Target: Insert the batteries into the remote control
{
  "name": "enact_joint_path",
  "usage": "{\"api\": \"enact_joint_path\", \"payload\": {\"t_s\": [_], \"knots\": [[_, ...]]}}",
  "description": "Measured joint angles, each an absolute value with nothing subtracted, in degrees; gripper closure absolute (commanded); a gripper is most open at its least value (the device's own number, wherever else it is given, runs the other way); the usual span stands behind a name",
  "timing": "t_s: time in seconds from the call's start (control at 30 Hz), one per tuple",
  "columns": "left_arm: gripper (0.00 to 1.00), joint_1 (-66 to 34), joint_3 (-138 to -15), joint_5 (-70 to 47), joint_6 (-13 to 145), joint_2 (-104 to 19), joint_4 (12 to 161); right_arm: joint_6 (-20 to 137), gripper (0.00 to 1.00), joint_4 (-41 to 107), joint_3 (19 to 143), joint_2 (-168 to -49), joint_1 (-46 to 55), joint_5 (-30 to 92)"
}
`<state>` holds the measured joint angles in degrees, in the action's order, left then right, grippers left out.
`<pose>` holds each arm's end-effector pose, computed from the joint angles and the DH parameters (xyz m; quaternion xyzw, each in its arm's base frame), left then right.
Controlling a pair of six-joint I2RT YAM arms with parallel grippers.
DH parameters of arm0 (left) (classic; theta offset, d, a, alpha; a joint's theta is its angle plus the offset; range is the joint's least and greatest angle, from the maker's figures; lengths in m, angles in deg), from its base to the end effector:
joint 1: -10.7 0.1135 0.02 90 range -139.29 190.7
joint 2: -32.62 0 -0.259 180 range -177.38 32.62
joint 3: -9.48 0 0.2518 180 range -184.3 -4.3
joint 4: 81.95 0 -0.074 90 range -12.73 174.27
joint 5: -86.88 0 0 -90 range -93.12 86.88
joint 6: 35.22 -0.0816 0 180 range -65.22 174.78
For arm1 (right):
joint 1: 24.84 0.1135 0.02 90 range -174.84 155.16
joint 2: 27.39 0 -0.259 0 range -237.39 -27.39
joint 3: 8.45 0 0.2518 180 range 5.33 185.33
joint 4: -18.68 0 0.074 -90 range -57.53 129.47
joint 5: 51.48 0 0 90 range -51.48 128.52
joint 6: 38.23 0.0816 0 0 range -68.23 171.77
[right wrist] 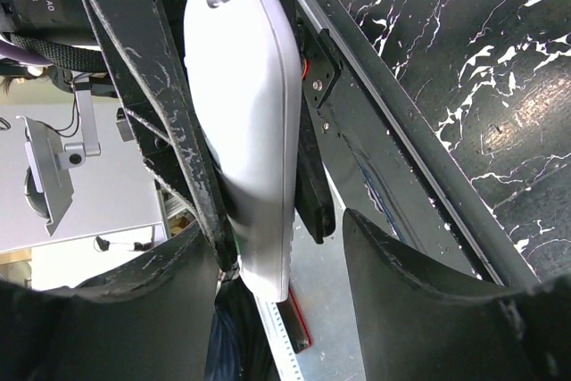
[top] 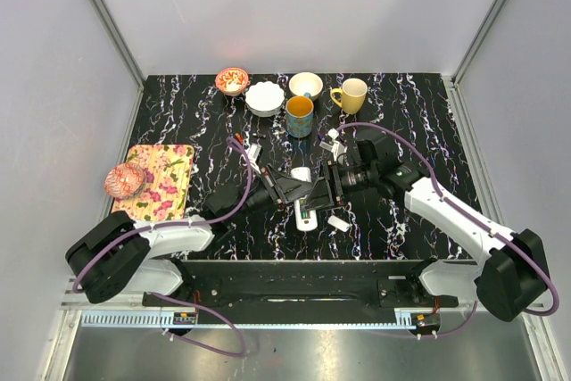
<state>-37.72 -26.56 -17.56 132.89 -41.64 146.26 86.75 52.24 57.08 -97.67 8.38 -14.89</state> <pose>0.1827 -0.2366 0.2335 -0.0703 0.6411 -0.7150 0.2697 0.1982 0.2081 0.2604 -0.1835 0.8069 0.5532 0.0957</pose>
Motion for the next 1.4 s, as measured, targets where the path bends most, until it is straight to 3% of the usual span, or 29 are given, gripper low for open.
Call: {"api": "enact_joint_path", "payload": {"t_s": [1.07, 1.4], "knots": [[1.0, -36.1, -27.18, -18.17, 134.29, -43.37, 145.67, 93.11, 0.32, 46.66, 55.83, -97.19, 8.38, -14.37], [1.0, -34.77, -27.15, -18.39, 135.77, -43.34, 145.13, 86.66, 0.32, 52.72, 55.27, -89.38, 8.38, -5.58]]}}
